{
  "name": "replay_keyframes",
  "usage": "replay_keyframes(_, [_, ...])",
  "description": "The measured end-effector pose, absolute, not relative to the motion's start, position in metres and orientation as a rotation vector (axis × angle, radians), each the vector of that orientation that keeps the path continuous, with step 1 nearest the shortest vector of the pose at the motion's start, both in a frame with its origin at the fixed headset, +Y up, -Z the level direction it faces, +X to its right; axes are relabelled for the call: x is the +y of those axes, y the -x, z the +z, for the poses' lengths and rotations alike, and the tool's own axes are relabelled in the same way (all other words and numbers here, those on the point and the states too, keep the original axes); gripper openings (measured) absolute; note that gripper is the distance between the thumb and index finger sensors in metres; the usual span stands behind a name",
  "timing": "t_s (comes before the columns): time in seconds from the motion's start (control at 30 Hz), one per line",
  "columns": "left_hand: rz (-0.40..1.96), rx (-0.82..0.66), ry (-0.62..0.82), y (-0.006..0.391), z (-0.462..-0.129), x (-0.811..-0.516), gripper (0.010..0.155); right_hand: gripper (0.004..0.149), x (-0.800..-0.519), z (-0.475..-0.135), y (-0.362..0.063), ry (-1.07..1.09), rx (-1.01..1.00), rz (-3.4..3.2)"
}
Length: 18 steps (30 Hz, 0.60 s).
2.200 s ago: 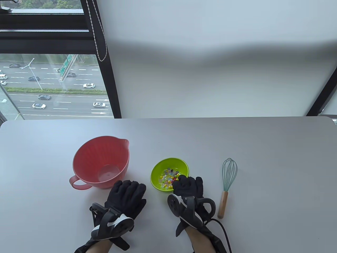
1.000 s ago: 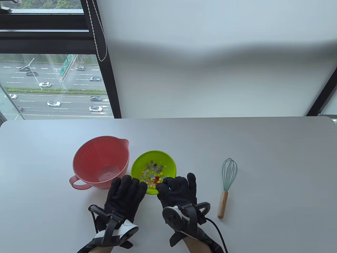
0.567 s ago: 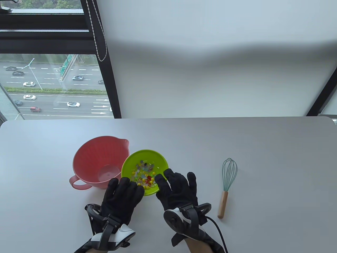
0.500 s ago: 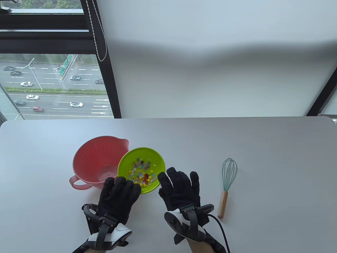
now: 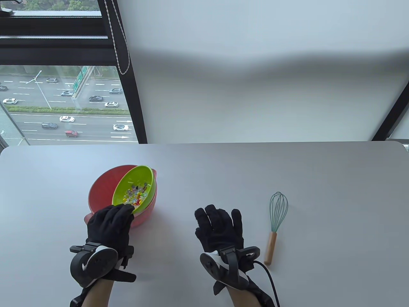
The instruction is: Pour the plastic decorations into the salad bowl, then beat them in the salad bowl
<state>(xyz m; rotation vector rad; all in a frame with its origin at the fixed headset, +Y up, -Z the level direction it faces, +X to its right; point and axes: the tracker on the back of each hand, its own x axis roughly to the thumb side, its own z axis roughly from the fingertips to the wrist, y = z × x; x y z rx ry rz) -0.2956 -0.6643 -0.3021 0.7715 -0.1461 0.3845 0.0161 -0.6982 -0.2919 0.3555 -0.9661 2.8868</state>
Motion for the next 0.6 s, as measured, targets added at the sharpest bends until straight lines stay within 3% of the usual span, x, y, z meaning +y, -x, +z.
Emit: replay_keyframes(0.6, [1.207, 0.069, -0.629, 0.348, -0.316, -0.690, 0.040, 0.067, -0.697, -0.291, -0.015, -0.364, -0.964, 2.885])
